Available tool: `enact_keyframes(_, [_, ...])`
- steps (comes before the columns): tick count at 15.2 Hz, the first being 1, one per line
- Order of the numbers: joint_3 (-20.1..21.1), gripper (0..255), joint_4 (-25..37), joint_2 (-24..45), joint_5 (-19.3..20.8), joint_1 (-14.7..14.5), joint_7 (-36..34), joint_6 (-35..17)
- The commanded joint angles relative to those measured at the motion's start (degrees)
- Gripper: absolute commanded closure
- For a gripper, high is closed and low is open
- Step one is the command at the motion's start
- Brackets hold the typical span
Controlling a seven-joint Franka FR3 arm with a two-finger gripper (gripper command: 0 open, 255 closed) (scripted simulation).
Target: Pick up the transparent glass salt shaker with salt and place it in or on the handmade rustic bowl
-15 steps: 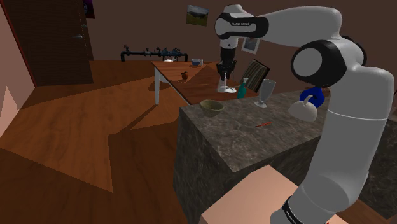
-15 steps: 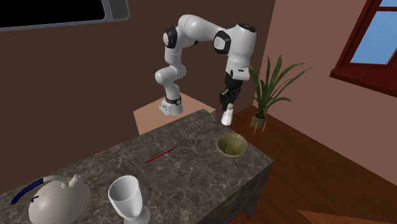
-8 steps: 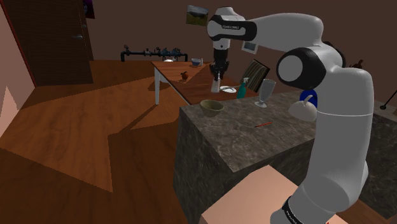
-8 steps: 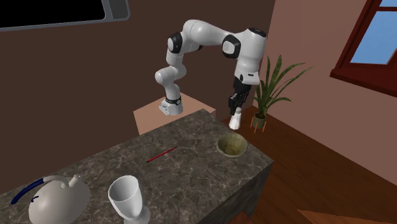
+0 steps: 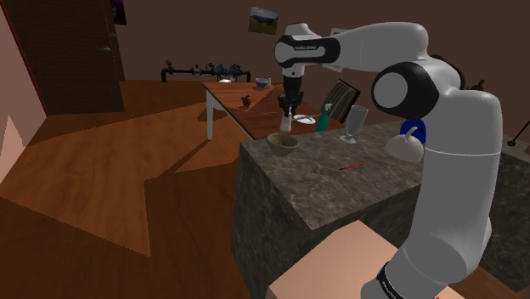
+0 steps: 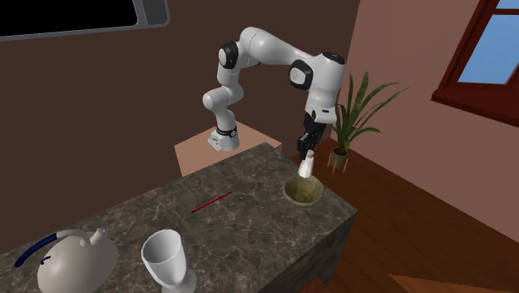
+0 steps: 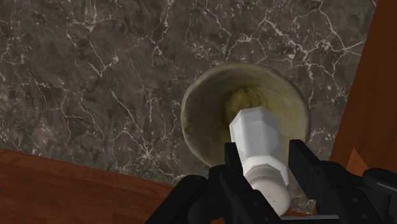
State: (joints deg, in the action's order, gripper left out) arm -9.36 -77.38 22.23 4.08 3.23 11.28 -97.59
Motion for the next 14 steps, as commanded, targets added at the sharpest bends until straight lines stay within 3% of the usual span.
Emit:
enact_keyframes(1, [0.02,255,-1.63,-0.12,0.04,-0.05,-0.18,-1.54])
enact_keyframes(7, [0.07,255,-6.19,0.02,0.10,-0.12,-0.65,-6.22])
enact_keyframes(14, [0.07,255,-6.19,0.02,0.10,-0.12,-0.65,-6.22])
